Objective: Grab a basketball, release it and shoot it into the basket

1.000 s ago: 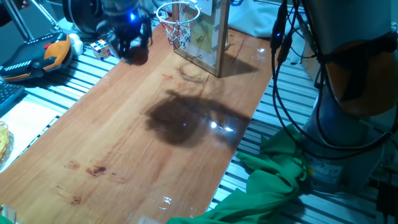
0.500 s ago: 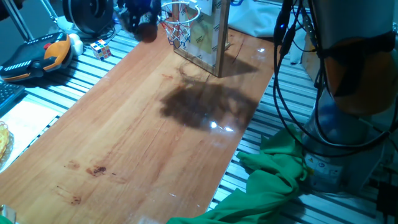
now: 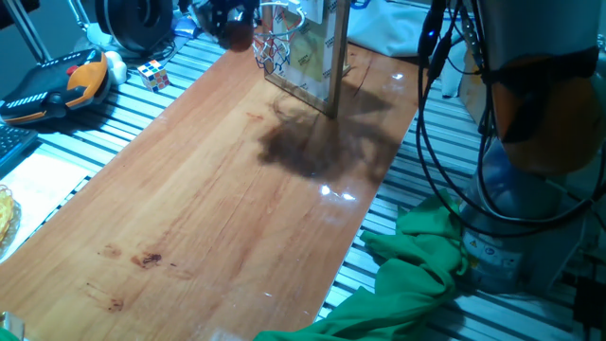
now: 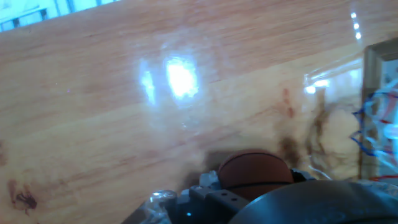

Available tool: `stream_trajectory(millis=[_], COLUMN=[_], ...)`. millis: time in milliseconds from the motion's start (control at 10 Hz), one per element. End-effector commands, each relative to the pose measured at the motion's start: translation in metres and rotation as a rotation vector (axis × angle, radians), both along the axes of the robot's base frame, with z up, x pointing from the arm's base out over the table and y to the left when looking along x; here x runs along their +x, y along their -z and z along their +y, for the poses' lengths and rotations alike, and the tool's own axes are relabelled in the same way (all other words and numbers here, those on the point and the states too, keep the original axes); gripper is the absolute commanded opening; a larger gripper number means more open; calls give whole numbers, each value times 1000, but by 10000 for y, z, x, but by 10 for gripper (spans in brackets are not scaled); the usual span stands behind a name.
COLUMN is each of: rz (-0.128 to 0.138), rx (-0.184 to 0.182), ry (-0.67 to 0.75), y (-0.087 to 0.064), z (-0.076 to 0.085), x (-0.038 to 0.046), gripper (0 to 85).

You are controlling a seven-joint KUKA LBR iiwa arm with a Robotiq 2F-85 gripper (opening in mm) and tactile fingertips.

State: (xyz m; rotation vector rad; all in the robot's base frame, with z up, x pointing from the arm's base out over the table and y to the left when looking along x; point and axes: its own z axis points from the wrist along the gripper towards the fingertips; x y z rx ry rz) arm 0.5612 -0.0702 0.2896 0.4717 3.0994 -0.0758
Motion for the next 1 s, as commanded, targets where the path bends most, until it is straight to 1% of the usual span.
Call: stream_trajectory(millis=[0, 100, 400, 500, 800, 900], rz=[-11, -18, -13, -11, -4, -7], rx=[-16, -25, -13, -9, -7, -5], ry=[8, 28, 45, 45, 53, 52], y=[-8, -15, 7, 6, 2, 2], z=[-30, -66, -161, -146, -15, -15], x=[-17, -30, -51, -44, -1, -1], gripper=[10, 10, 10, 10, 10, 10])
